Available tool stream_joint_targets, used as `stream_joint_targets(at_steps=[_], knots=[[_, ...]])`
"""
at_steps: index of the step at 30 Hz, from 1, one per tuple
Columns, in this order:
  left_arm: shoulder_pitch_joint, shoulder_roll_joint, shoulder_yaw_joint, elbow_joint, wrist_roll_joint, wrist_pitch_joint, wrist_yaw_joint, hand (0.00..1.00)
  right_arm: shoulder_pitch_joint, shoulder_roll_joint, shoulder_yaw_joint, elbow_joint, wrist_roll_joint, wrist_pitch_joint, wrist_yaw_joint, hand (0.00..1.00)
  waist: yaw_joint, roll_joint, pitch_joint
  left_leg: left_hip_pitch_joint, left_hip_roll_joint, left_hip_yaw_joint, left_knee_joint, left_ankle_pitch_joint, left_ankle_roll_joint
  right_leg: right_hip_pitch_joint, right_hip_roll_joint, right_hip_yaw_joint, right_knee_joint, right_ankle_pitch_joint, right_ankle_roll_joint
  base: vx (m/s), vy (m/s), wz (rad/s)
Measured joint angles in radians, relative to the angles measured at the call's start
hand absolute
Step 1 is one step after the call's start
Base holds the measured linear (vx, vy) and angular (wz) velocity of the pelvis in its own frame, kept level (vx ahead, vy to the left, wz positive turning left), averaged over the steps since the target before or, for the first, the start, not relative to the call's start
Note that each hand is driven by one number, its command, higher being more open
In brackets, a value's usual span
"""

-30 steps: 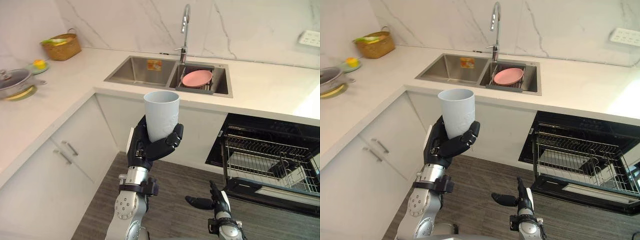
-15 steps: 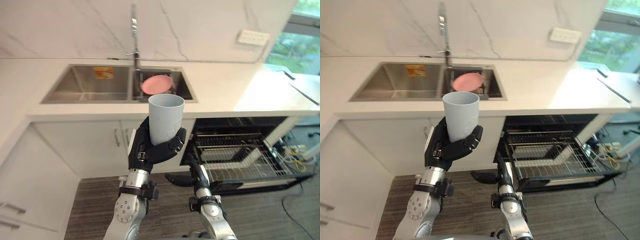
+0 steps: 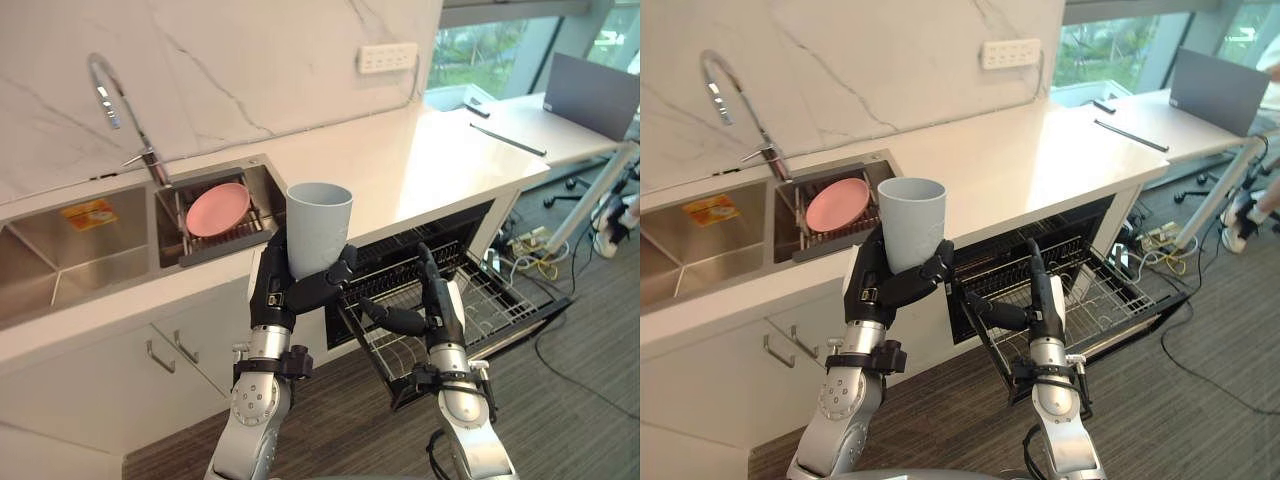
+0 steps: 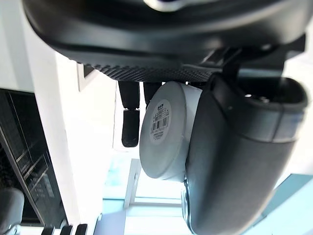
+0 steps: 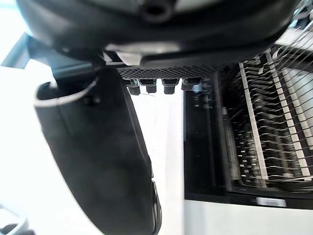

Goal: Walk over to the sink, pick up the cup, carry it to the dishwasher, place the cup inside the dishwasher, then close the dishwasher door

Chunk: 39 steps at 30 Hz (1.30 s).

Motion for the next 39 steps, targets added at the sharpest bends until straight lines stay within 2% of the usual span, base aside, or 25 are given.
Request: stream_joint_targets(at_steps=[1,2,3,5,6,7,8,12,19,21,28,32,39], knots=[[0.000,0.000,0.002,0.000,0.002,0.000,0.006,0.00,-0.006,-0.002,0.002,0.004,0.002,0.000,0.001,1.00,0.008,0.001,0.003,-0.025,-0.032,-0.057,-0.115,0.010,-0.010,0.006,-0.012,0.027,0.000,-0.001,0.009,0.17,0.210,-0.65],[-0.001,0.001,0.004,-0.001,0.008,0.000,0.008,0.00,-0.009,-0.004,0.004,0.006,0.002,0.000,0.001,1.00,0.011,0.003,0.008,-0.029,-0.044,-0.084,-0.180,0.028,-0.013,0.011,-0.016,0.041,0.003,-0.005,0.018,0.21,0.279,-0.84],[-0.001,0.000,0.004,-0.001,0.019,0.000,0.017,0.00,-0.010,-0.014,0.009,0.005,0.004,-0.002,0.001,1.00,0.013,0.024,0.013,-0.014,-0.041,-0.151,-0.345,0.206,-0.017,0.022,-0.002,0.073,0.024,-0.032,0.055,0.18,0.260,-0.66],[0.005,0.015,-0.001,-0.001,0.019,-0.001,0.024,0.00,-0.002,-0.008,0.017,0.022,0.009,-0.003,0.001,1.00,0.005,-0.002,0.019,0.021,-0.057,-0.134,-0.354,0.212,-0.006,0.037,-0.021,0.091,0.029,-0.043,0.067,0.15,0.211,-0.39],[0.002,0.025,0.004,-0.002,0.020,-0.002,0.027,0.00,0.001,-0.003,0.029,0.022,0.010,-0.003,0.003,1.00,-0.002,-0.032,0.016,0.036,-0.078,-0.119,-0.385,0.219,0.010,0.037,-0.045,0.095,0.024,-0.045,0.069,0.14,0.157,-0.26],[0.004,0.036,0.005,-0.003,0.020,-0.002,0.033,0.00,0.001,0.007,0.038,0.021,0.012,-0.003,0.013,1.00,0.000,-0.051,0.015,0.055,-0.092,-0.093,-0.420,0.228,0.022,0.034,-0.061,0.103,0.013,-0.044,0.072,0.16,0.176,-0.28],[0.006,0.043,0.004,-0.003,0.020,-0.002,0.036,0.00,0.001,0.014,0.038,0.020,0.012,-0.003,0.020,1.00,0.000,-0.055,0.013,0.064,-0.098,-0.083,-0.434,0.231,0.026,0.035,-0.069,0.104,0.007,-0.042,0.075,0.12,0.111,-0.31],[0.012,0.045,-0.021,-0.016,0.034,-0.002,0.036,0.00,0.037,0.032,0.037,-0.019,0.019,-0.004,0.043,1.00,-0.002,-0.056,0.011,0.112,-0.125,-0.063,-0.505,0.246,0.037,0.057,-0.097,0.109,-0.027,-0.029,0.095,0.08,0.065,-0.14],[0.020,0.047,-0.035,-0.046,0.039,-0.002,0.038,0.00,0.077,0.040,0.032,-0.090,0.062,-0.008,0.063,1.00,-0.018,-0.059,0.001,0.172,-0.123,-0.024,-0.596,0.273,0.032,0.059,-0.088,0.129,-0.041,-0.021,0.108,0.02,-0.017,-0.18],[0.019,0.052,-0.025,-0.044,0.053,-0.002,0.043,0.00,0.083,0.040,0.030,-0.099,0.090,-0.008,0.068,1.00,-0.029,-0.059,0.000,0.183,-0.123,-0.019,-0.616,0.283,0.034,0.058,-0.086,0.133,-0.042,-0.018,0.111,-0.03,-0.015,-0.11],[-0.034,0.066,0.067,0.028,0.113,-0.001,0.071,0.00,0.113,0.044,0.034,-0.188,0.167,-0.025,0.093,1.00,-0.033,-0.057,-0.007,0.195,-0.117,0.031,-0.648,0.300,0.041,0.049,-0.082,0.169,-0.085,0.028,0.122,-0.06,0.009,-0.21],[-0.049,0.076,0.104,0.064,0.138,0.002,0.101,0.00,0.110,0.043,0.035,-0.218,0.217,-0.048,0.109,1.00,-0.034,-0.057,-0.031,0.201,-0.122,0.050,-0.671,0.315,0.043,0.037,-0.084,0.183,-0.093,0.035,0.122,-0.06,-0.004,-0.15],[-0.099,0.083,0.139,0.125,0.194,0.006,0.115,0.00,0.106,0.023,0.039,-0.241,0.257,-0.058,0.131,1.00,-0.048,-0.056,-0.033,0.205,-0.124,0.065,-0.682,0.321,0.039,0.027,-0.083,0.201,-0.096,0.047,0.125,-0.05,-0.016,-0.07]])
